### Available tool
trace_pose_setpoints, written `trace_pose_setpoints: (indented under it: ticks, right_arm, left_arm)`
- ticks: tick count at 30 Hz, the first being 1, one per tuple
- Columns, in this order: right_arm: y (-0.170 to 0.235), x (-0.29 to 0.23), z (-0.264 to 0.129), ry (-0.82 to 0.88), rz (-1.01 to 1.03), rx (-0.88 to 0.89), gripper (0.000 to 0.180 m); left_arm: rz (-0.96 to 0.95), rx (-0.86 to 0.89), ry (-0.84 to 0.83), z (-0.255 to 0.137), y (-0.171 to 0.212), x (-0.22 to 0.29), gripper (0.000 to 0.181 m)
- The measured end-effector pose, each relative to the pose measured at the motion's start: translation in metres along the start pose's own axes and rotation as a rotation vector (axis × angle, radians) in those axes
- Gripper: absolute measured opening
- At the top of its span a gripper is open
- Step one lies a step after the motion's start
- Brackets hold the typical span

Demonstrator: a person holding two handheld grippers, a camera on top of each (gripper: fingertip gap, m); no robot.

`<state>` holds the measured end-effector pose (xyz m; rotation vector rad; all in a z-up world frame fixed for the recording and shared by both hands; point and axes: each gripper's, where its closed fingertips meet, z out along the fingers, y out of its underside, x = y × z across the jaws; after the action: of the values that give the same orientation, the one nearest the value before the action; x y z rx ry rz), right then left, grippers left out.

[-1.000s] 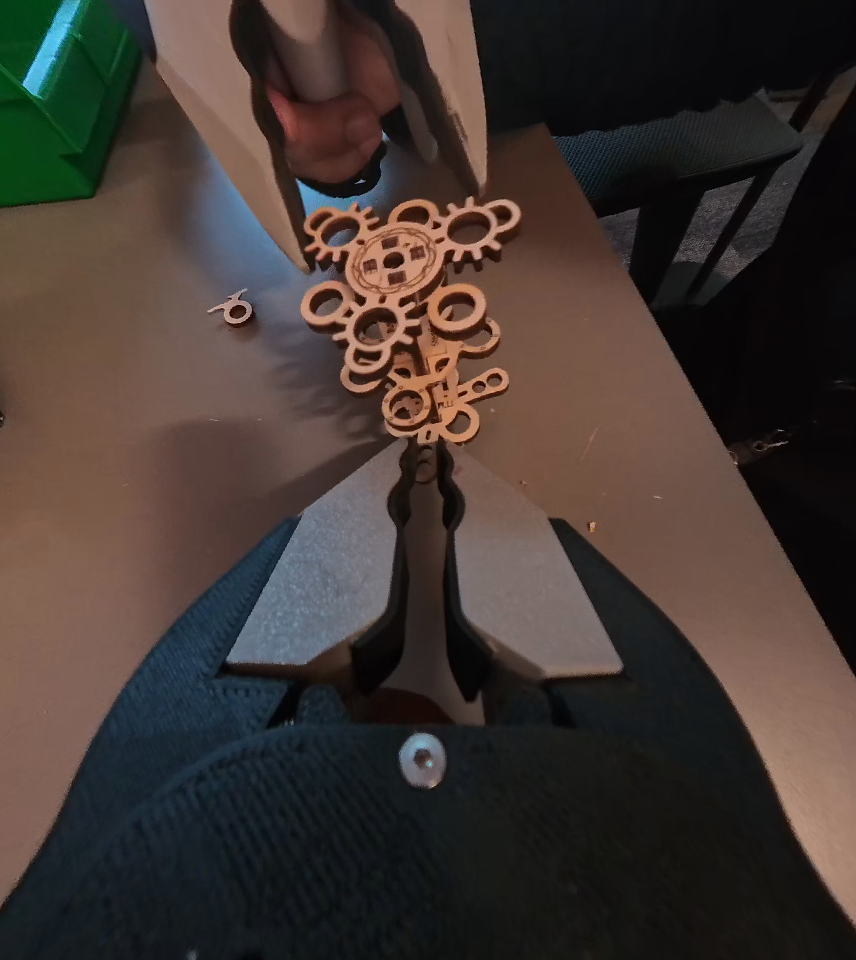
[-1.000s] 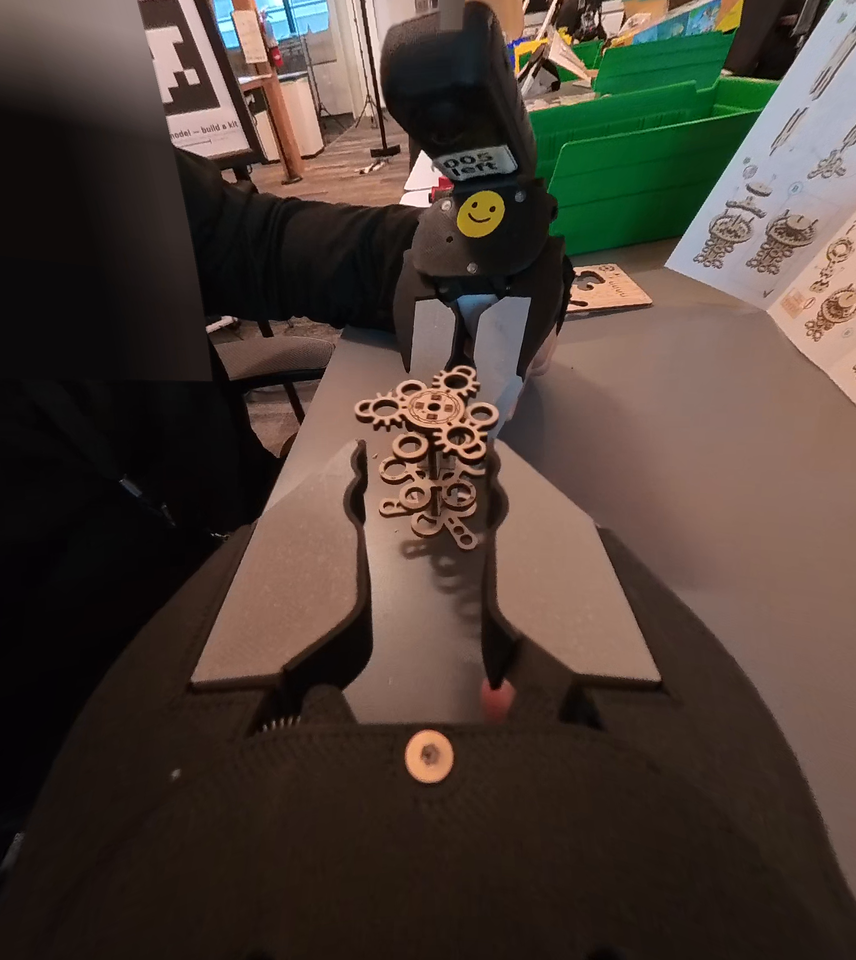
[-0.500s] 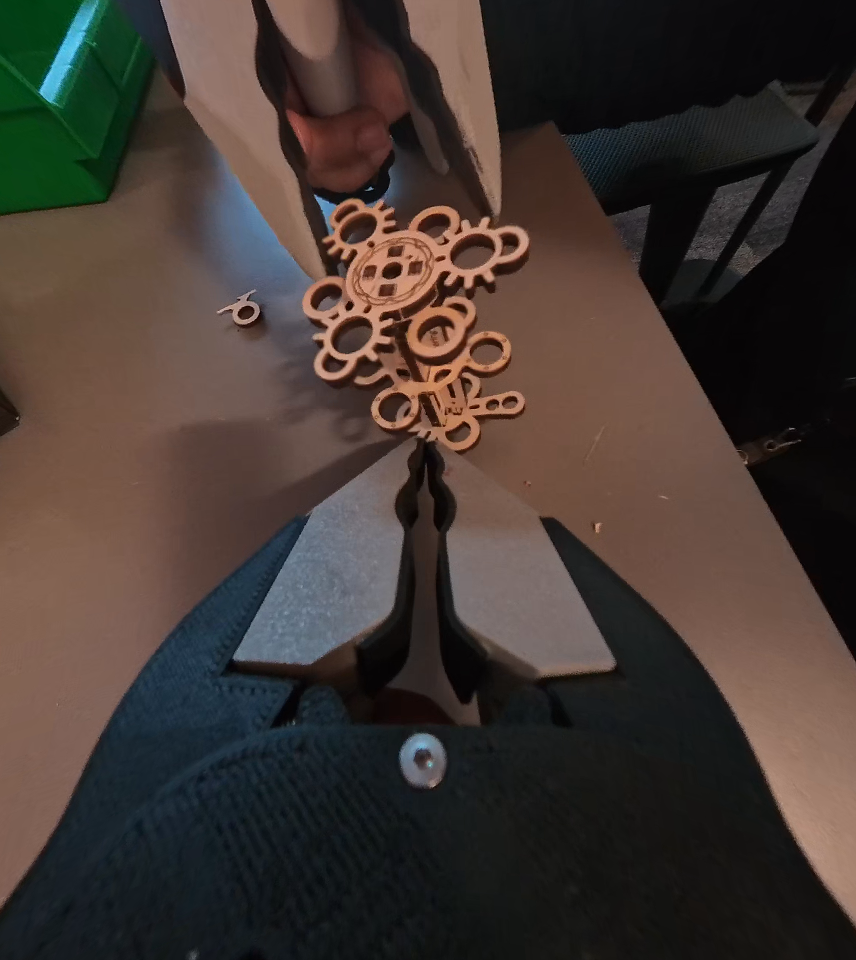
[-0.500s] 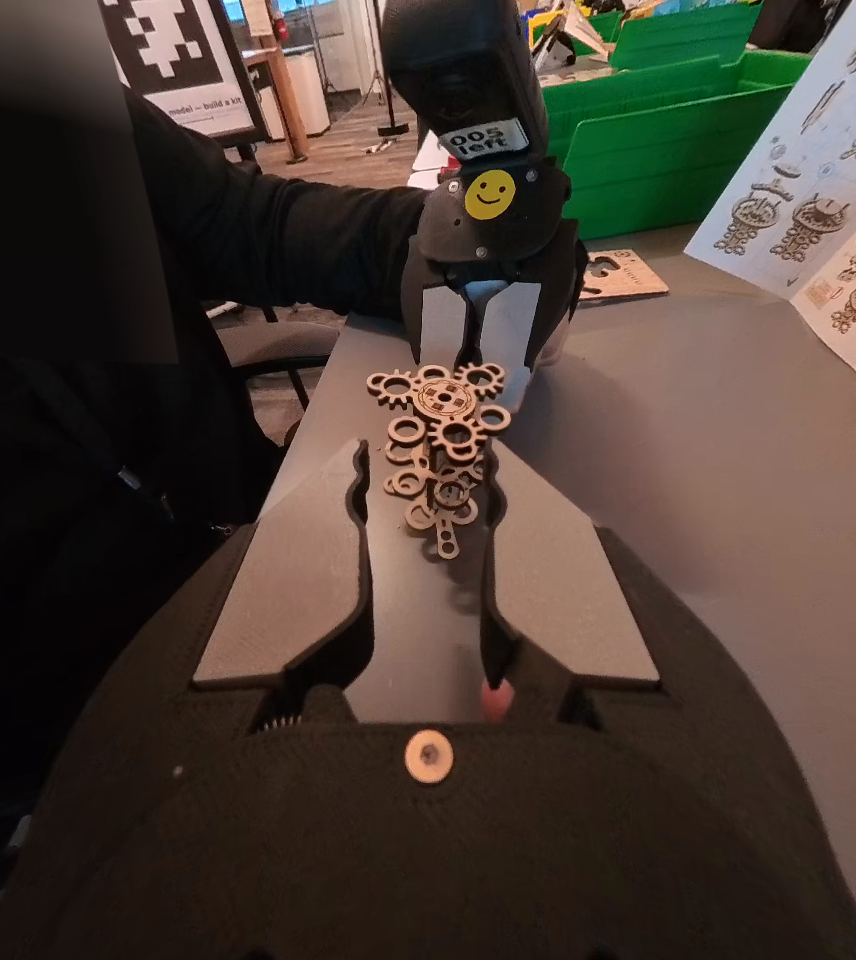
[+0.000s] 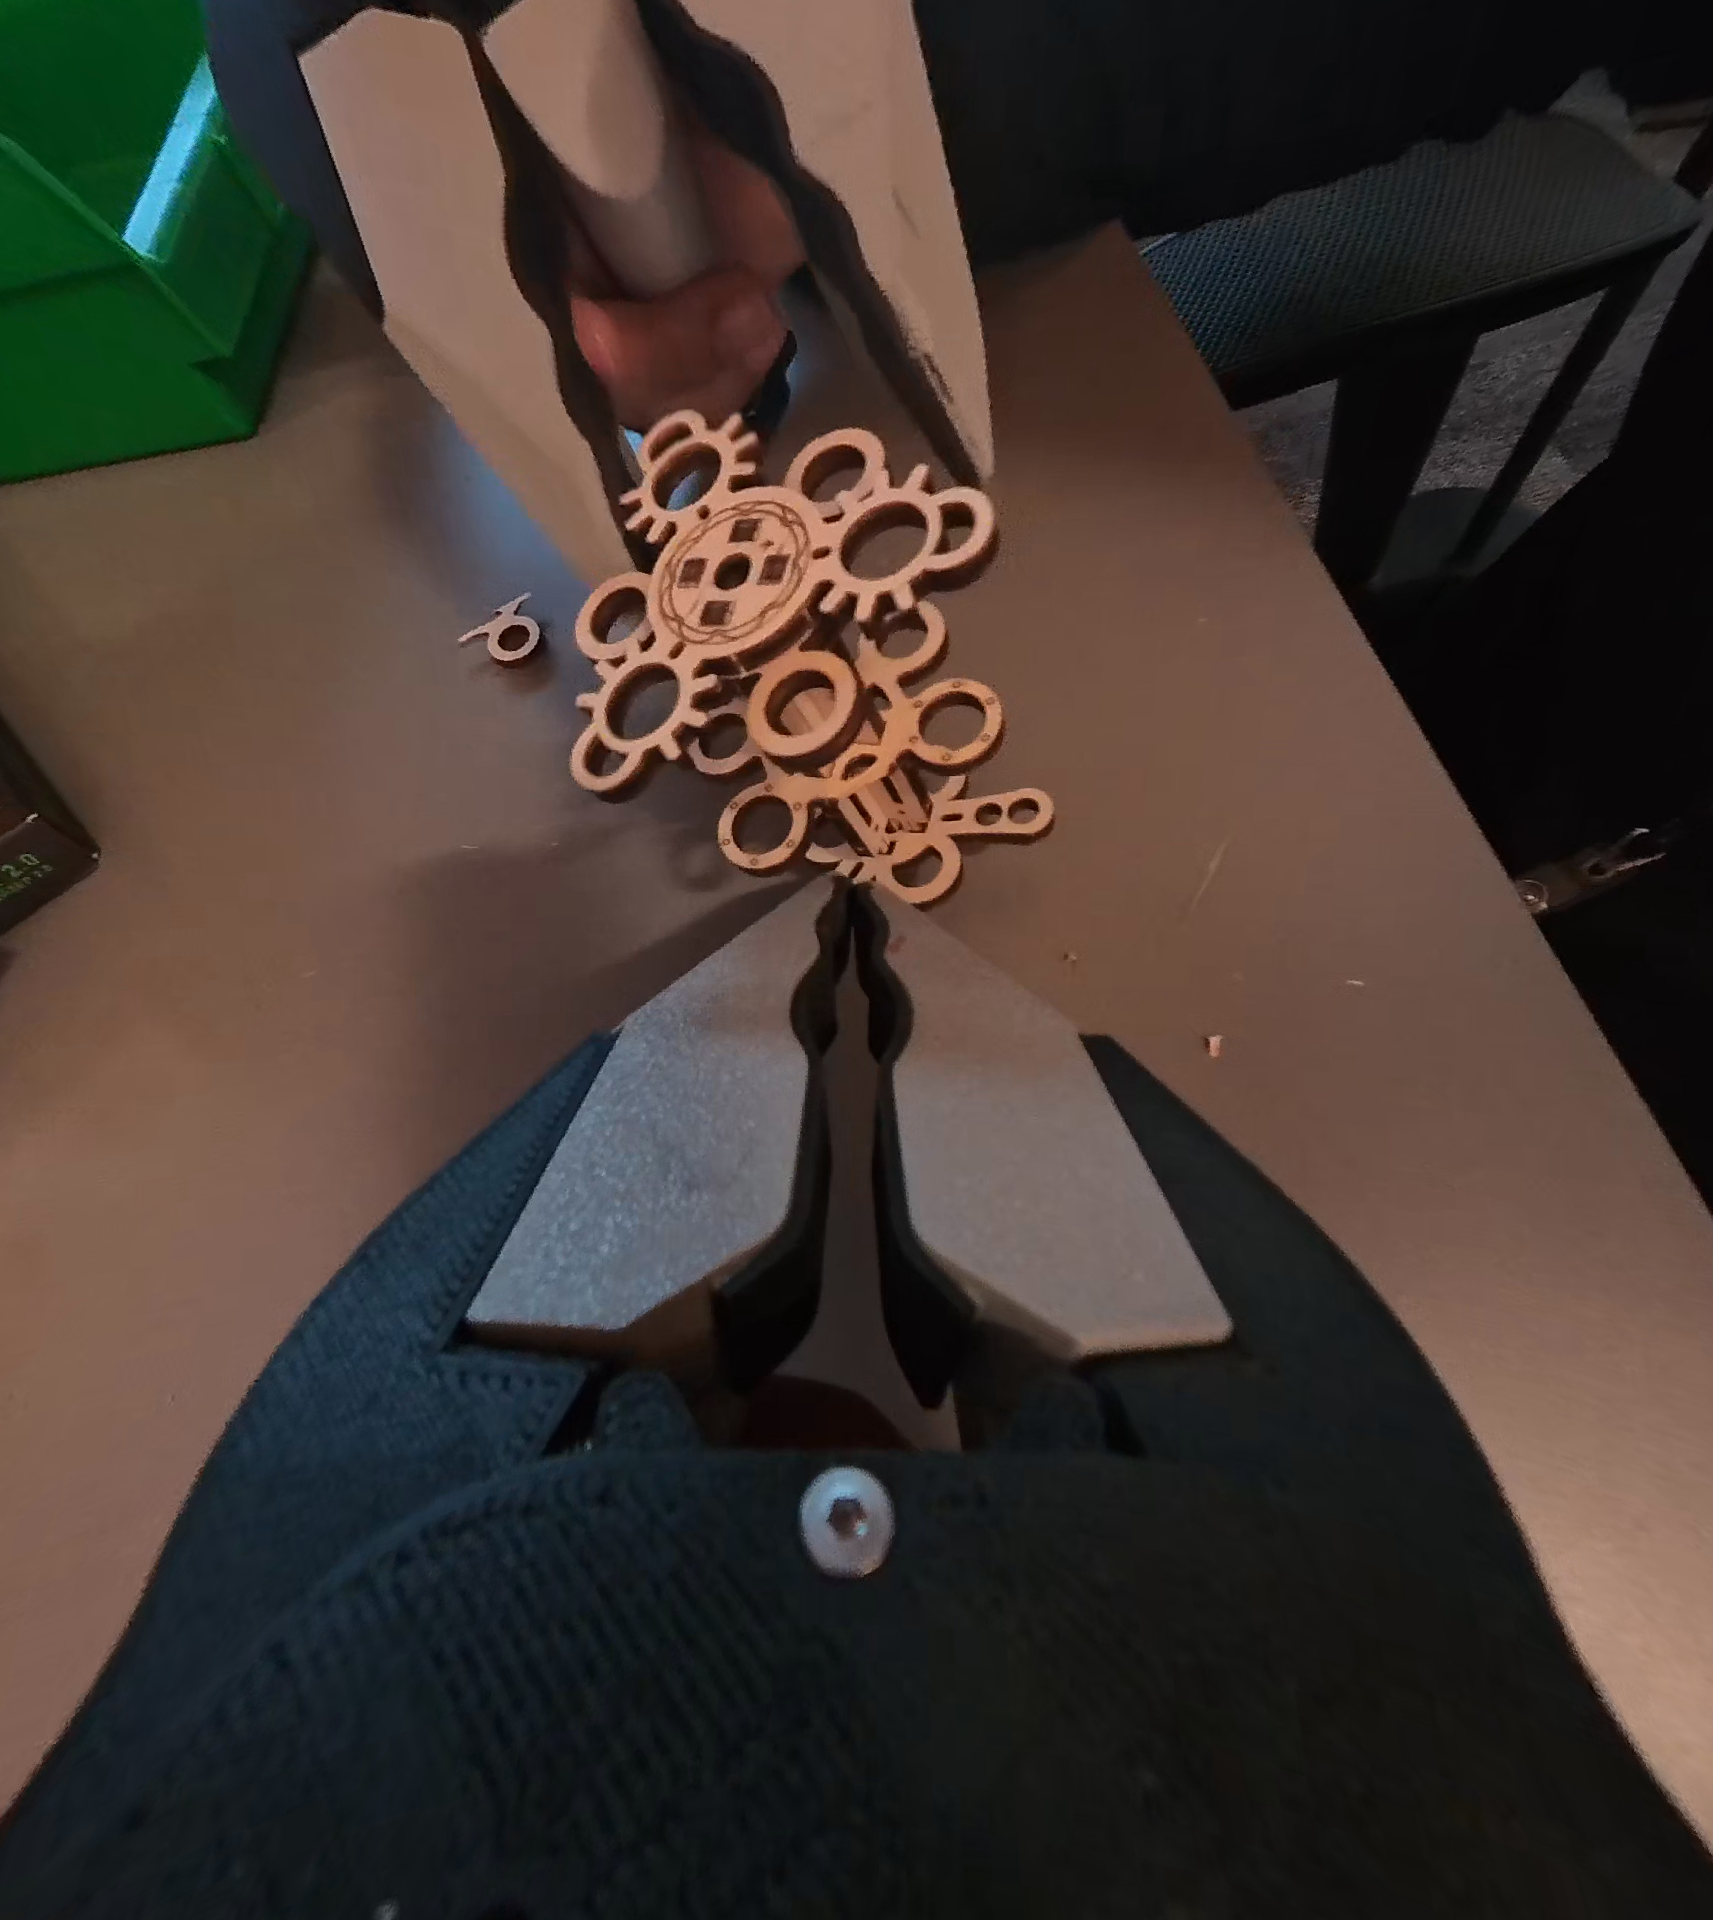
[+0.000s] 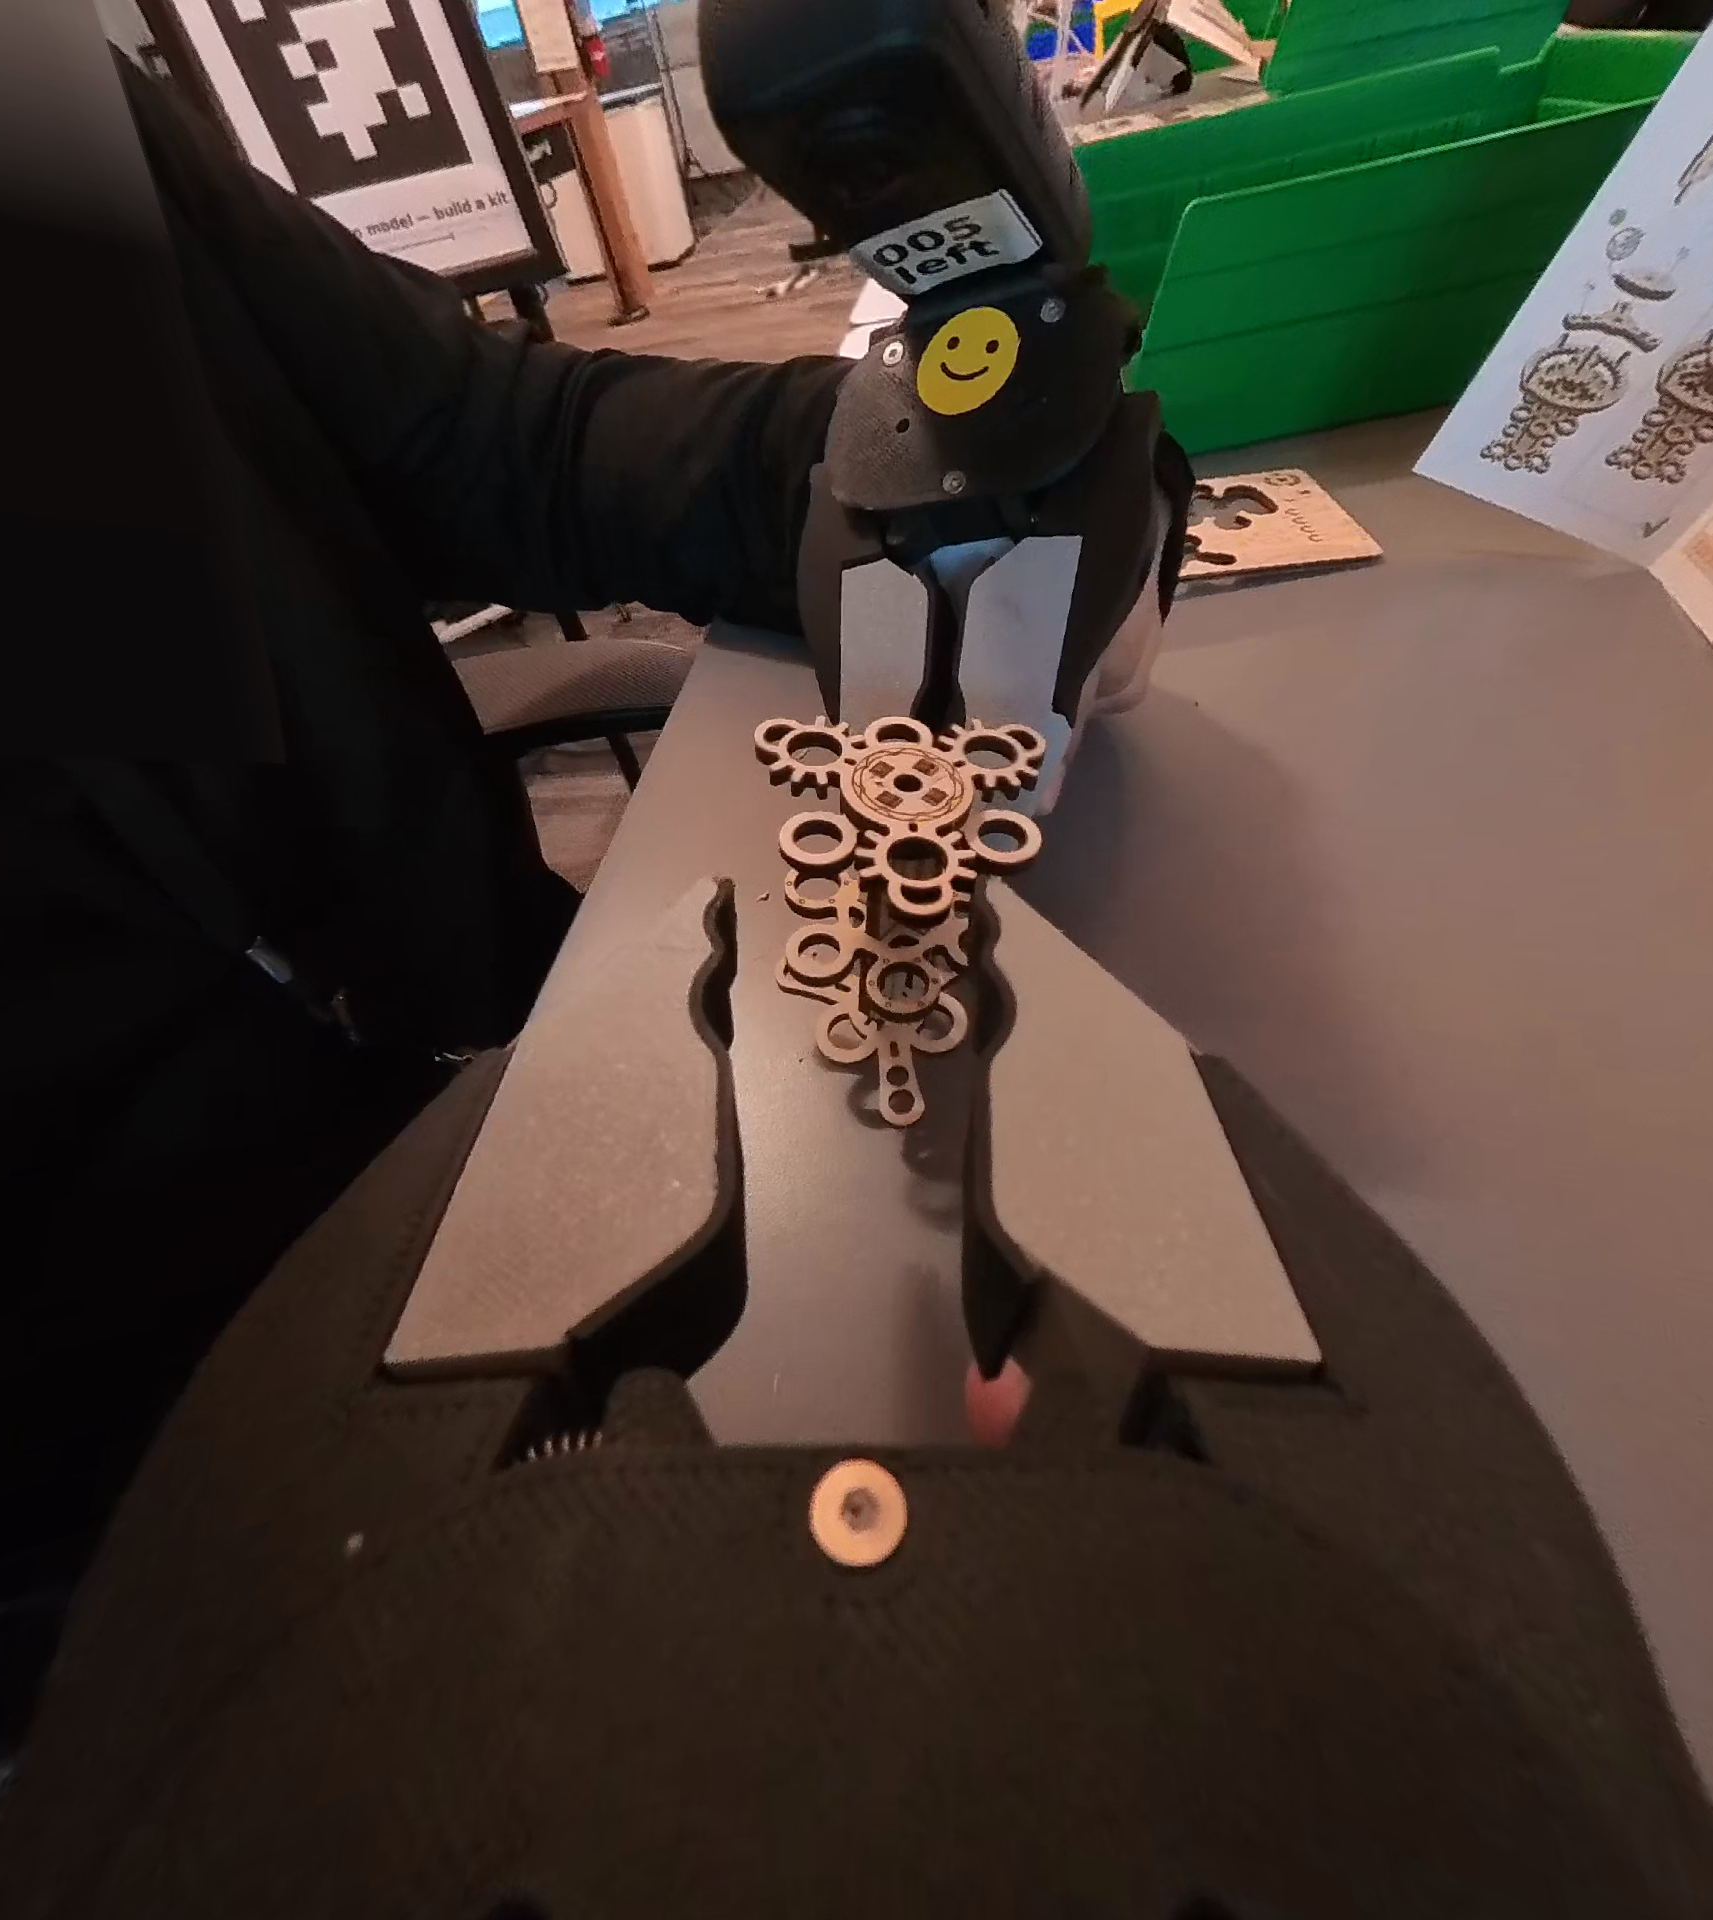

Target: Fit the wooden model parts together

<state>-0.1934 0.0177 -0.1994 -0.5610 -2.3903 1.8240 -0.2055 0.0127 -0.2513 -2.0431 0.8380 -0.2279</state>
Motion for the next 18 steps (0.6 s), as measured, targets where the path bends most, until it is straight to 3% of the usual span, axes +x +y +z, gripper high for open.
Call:
trace_pose_setpoints:
  ticks: [1, 18]
  right_arm:
    - [0.001, 0.0001, 0.0013, 0.002, -0.006, -0.007, 0.041]
    - [-0.0021, 0.0037, -0.0057, 0.012, -0.043, 0.011, 0.042]
  left_arm:
    - [0.004, 0.0, -0.003, 0.0, -0.0001, 0.0001, 0.0]
    - [0.015, 0.02, -0.032, -0.0027, -0.0023, -0.003, 0.0]
